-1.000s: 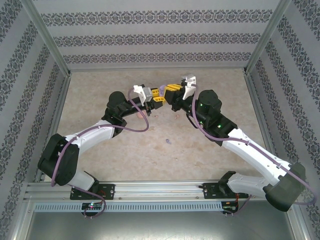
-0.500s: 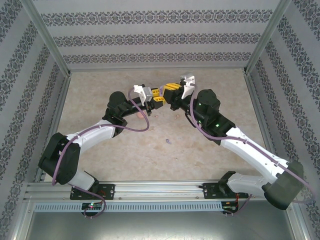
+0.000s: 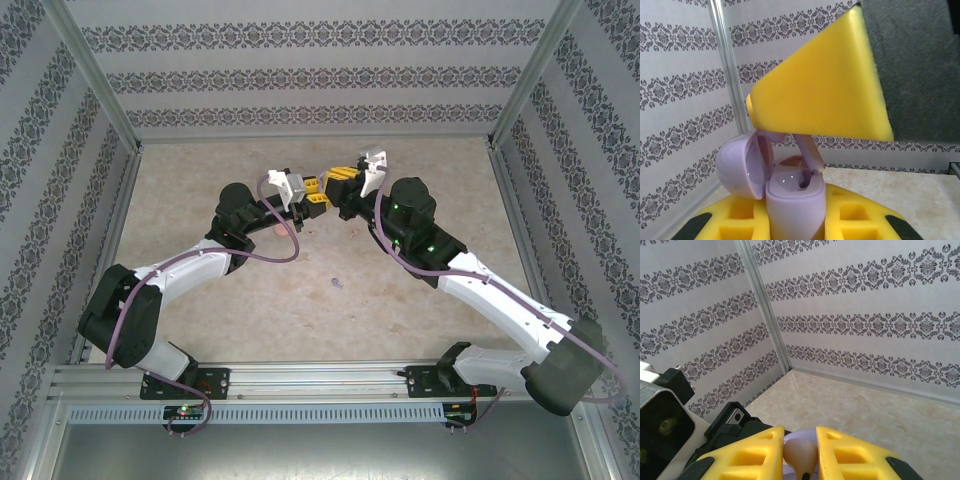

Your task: Insert the wireless bluetooth earbuds into the charging case

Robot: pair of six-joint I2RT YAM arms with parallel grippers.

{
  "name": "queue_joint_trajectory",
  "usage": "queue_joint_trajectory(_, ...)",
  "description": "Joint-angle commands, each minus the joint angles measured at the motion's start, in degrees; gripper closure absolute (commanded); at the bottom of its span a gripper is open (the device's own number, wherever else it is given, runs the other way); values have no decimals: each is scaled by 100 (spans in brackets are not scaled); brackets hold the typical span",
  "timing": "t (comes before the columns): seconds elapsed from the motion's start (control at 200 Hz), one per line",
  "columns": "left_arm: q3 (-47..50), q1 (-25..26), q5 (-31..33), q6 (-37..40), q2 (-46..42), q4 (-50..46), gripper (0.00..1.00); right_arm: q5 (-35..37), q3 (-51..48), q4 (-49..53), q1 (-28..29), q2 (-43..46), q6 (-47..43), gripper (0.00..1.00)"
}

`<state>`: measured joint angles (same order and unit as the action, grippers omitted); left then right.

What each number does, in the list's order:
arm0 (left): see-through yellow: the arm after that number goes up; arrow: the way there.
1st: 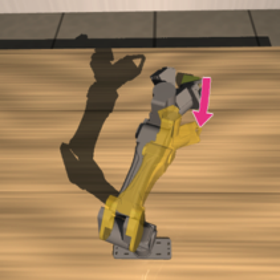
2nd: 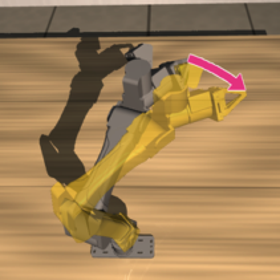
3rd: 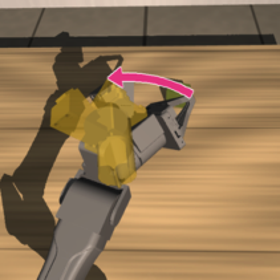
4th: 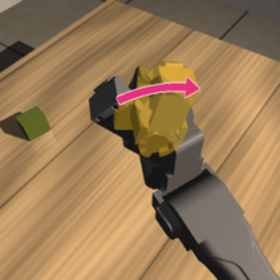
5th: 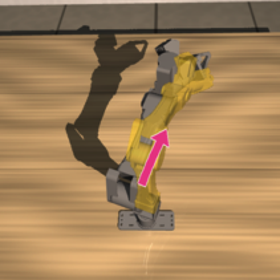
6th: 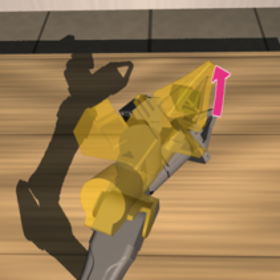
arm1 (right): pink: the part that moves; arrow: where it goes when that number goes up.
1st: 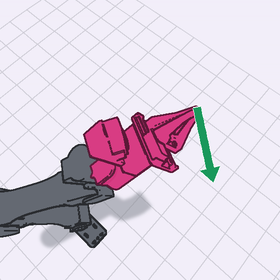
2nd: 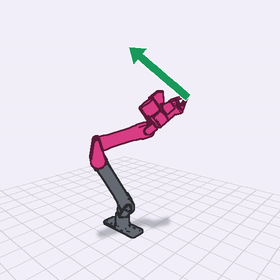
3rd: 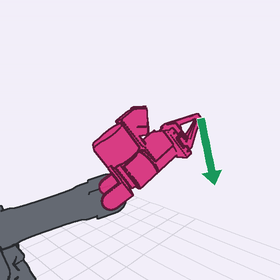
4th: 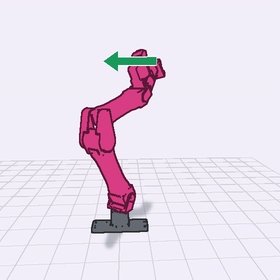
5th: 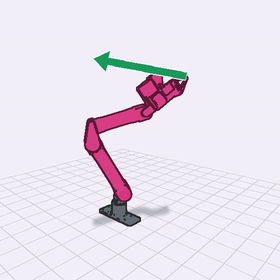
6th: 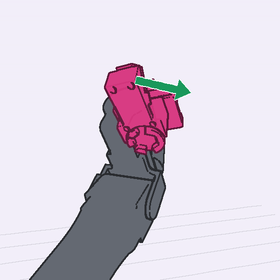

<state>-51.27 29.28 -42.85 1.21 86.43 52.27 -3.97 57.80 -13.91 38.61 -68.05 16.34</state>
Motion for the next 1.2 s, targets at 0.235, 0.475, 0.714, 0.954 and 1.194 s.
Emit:
queue_joint_trajectory(0.235,-176,66,-96,-33,-154,313,100,6,-14,225,-39,-51,-305,80)
queue_joint_trajectory(0.475,-194,63,-101,11,-193,255,100,65,4,411,8,-48,-621,80)
queue_joint_trajectory(0.714,-208,68,-98,-18,-188,232,100,-178,-4,379,60,-204,-550,81)
queue_joint_trajectory(0.954,-183,65,-67,53,-165,74,100,-306,104,381,-43,-232,-42,81)
queue_joint_trajectory(1.194,20,67,269,69,-90,138,100,-890,173,379,-603,227,1155,80)
